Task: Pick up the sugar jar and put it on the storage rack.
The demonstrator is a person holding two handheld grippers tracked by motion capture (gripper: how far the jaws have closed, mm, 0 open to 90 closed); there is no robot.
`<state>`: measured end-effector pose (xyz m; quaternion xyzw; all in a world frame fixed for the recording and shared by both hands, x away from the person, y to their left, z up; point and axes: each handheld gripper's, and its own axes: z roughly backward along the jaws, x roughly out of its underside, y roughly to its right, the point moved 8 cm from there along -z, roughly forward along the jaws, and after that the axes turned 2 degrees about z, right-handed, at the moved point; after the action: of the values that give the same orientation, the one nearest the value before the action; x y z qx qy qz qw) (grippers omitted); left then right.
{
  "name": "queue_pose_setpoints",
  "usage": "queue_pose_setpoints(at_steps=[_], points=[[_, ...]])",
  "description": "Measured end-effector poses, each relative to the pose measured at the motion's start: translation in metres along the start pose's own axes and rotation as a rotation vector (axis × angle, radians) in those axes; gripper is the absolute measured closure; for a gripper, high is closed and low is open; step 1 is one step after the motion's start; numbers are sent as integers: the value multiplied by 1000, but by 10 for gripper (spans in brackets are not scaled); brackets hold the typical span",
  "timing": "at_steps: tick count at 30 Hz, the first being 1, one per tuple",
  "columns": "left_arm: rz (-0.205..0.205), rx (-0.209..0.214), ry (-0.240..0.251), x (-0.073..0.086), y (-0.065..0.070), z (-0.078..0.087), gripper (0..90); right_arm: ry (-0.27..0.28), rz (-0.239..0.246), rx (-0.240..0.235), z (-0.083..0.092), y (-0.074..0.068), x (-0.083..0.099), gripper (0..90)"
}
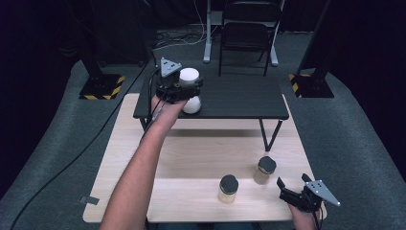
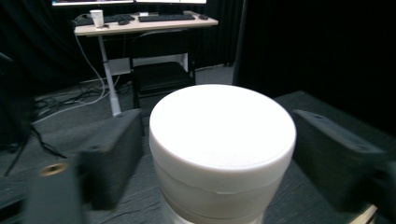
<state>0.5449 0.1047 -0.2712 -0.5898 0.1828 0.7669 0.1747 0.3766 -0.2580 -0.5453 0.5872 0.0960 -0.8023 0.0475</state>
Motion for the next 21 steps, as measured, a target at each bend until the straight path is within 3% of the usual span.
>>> queue_pose_setpoints(at_steps=[1,4,13,21], points=[[-2,1,-2,0,1,1,52,0,0,-1,0,0,0,0],[1,-16,-2,0,2,4,1,1,0,-1,0,0,0,0],[-15,0,18,0,16,16,0,4,-5,-2,1,0,0,0],[-29,-14,10,6,17,25,0,5,-7,-7,1,0,0,0]])
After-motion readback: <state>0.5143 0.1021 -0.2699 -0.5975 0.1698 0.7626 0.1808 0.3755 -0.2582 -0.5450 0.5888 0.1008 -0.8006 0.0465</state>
